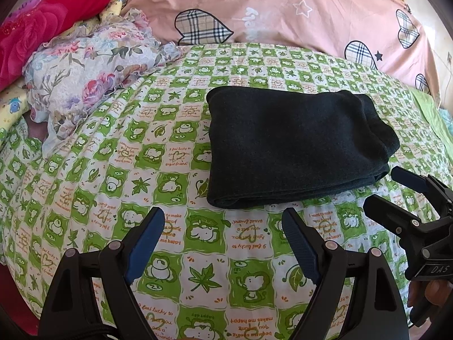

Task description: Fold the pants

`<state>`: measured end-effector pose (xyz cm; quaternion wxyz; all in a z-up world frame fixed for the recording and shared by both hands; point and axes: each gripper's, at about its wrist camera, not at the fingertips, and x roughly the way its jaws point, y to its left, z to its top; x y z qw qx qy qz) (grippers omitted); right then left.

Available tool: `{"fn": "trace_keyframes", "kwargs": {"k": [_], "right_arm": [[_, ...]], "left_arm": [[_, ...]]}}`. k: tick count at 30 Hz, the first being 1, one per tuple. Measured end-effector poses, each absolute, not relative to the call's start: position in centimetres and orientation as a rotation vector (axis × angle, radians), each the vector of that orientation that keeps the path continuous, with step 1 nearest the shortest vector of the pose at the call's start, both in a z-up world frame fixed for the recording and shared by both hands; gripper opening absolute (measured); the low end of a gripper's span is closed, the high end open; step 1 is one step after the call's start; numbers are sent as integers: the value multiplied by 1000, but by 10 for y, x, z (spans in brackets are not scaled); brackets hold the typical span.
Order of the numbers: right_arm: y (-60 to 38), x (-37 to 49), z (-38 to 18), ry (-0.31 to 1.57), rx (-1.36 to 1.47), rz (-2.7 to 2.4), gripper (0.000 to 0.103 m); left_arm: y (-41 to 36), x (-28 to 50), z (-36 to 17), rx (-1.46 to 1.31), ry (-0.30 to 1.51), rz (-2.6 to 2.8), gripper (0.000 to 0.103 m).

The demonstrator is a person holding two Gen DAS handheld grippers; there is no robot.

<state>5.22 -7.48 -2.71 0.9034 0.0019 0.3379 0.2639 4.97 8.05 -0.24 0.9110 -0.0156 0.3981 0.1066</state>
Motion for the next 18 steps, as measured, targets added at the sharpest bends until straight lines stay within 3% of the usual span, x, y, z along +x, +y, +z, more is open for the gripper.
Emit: {"fn": "trace_keyframes", "kwargs": {"k": [18], "right_arm": [[-70, 53, -28, 697, 2, 553, 102]], "left_arm": [[81, 53, -4, -31, 829, 217, 86]]}}
